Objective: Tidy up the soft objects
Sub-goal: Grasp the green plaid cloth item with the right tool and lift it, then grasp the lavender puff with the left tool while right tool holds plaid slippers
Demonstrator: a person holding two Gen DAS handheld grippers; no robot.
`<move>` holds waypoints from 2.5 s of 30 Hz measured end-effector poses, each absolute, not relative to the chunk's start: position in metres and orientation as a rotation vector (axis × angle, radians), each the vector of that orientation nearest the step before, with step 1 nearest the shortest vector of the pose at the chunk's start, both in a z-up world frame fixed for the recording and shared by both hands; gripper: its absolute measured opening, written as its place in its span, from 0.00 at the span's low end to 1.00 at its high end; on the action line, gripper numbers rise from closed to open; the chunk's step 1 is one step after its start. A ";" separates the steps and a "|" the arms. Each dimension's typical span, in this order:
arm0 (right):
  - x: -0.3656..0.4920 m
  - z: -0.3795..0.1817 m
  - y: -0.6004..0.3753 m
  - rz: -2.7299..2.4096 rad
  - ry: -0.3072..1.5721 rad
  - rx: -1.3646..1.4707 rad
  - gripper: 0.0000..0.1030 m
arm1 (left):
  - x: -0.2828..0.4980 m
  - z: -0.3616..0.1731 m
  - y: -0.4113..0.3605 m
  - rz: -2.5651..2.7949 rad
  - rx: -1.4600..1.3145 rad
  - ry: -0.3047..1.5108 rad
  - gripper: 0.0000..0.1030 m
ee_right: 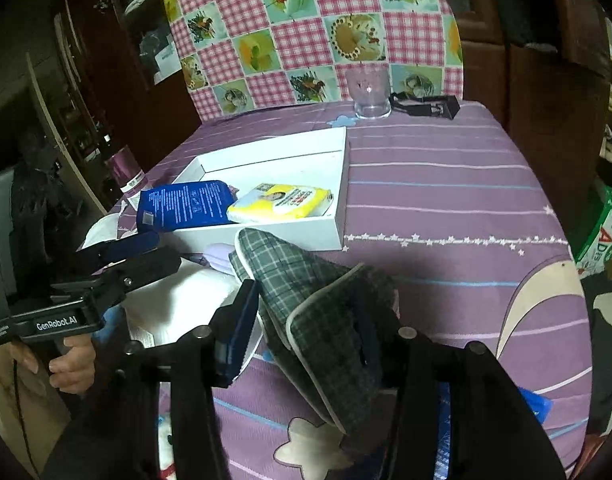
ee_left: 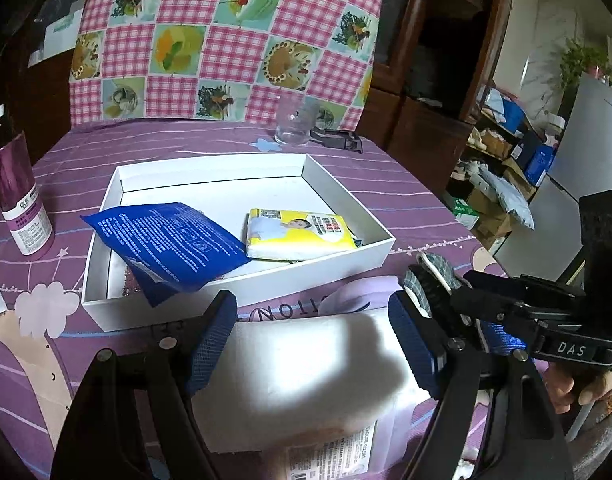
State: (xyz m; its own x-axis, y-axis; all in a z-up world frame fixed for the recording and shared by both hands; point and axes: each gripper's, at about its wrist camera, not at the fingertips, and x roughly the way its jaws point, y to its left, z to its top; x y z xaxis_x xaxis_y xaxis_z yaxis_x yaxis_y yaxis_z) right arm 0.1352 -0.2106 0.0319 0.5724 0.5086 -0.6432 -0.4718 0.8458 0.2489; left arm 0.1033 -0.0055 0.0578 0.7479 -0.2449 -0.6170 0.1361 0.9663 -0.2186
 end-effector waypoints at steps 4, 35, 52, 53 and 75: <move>0.135 0.027 -0.206 0.580 0.785 0.041 0.53 | 0.103 0.057 -0.012 -0.191 -0.110 0.695 0.76; 0.144 0.005 -0.206 0.433 0.915 0.076 0.48 | 0.101 0.056 -0.019 -0.169 -0.053 0.696 0.76; 0.138 0.026 -0.224 0.484 0.847 0.216 0.41 | 0.099 0.059 -0.014 -0.190 -0.089 0.686 0.76; 0.138 0.027 -0.224 0.483 0.841 0.222 0.41 | 0.098 0.060 -0.014 -0.192 -0.093 0.685 0.76; 0.137 0.028 -0.234 0.406 0.802 0.296 0.41 | 0.096 0.062 -0.012 -0.233 -0.122 0.667 0.76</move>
